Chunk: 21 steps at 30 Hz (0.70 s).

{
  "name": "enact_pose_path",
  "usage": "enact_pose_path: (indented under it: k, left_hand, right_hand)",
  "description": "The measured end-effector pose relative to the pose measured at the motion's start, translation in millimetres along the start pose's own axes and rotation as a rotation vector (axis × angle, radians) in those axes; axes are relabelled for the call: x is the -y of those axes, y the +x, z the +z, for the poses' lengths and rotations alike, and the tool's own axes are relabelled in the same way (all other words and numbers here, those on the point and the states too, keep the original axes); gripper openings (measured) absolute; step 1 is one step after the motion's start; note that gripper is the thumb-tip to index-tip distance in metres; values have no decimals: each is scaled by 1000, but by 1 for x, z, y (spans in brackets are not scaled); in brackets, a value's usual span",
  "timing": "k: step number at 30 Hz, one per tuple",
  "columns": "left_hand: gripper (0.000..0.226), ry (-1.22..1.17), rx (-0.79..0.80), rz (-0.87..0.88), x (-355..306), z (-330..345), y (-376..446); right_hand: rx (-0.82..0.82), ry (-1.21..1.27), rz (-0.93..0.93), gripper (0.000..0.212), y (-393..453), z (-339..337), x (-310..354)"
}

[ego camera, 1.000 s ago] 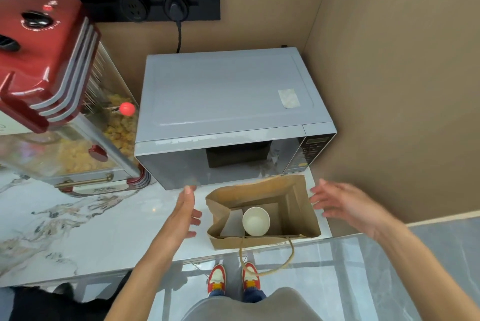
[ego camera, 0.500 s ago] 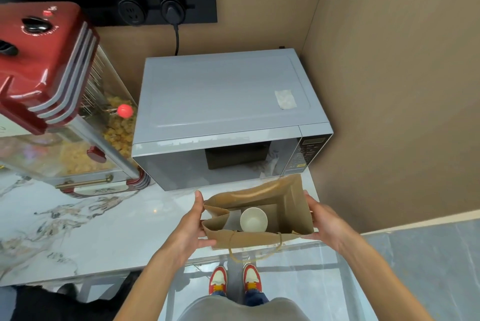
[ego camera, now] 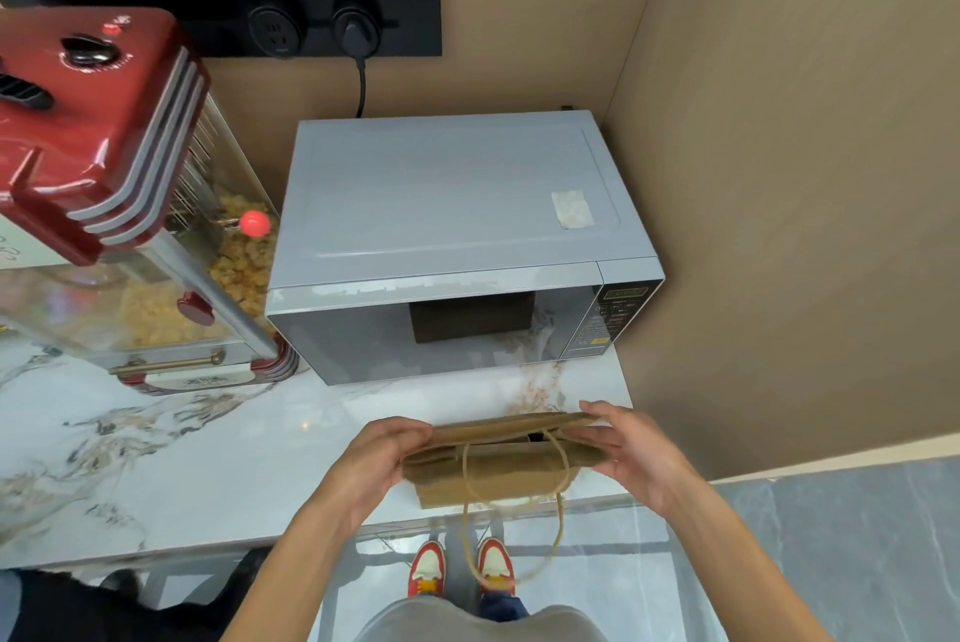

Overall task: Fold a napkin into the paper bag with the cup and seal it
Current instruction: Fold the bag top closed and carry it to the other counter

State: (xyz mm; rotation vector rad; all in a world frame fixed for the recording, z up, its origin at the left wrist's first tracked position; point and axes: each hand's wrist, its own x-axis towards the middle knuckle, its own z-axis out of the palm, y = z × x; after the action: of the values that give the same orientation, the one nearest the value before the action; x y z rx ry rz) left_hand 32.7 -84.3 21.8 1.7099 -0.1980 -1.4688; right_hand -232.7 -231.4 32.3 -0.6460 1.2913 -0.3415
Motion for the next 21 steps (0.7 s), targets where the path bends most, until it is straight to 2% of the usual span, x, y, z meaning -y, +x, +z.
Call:
enact_pose_path:
  k: [2, 5, 11, 14, 17, 21]
  left_hand:
    - [14, 64, 31, 38, 3, -4, -2]
    - [18, 207, 58, 100, 8, -5, -5]
    - [14, 528, -69, 298, 13, -3, 0]
    - [15, 698, -119, 387, 14, -2, 6]
    - [23, 880, -81, 434, 10, 5, 10]
    - [35, 1213, -32, 323, -5, 23, 11]
  right_hand:
    - [-6, 14, -49, 43, 1, -5, -5]
    - [3, -63, -114, 38, 0, -9, -12]
    - [-49, -370, -271, 30, -2, -5, -22]
    - [-140, -653, -363, 22, 2, -2, -20]
    - [-155, -1038, -492, 28, 6, 6, -14]
    - [-79, -1392, -516, 38, 9, 26, -4]
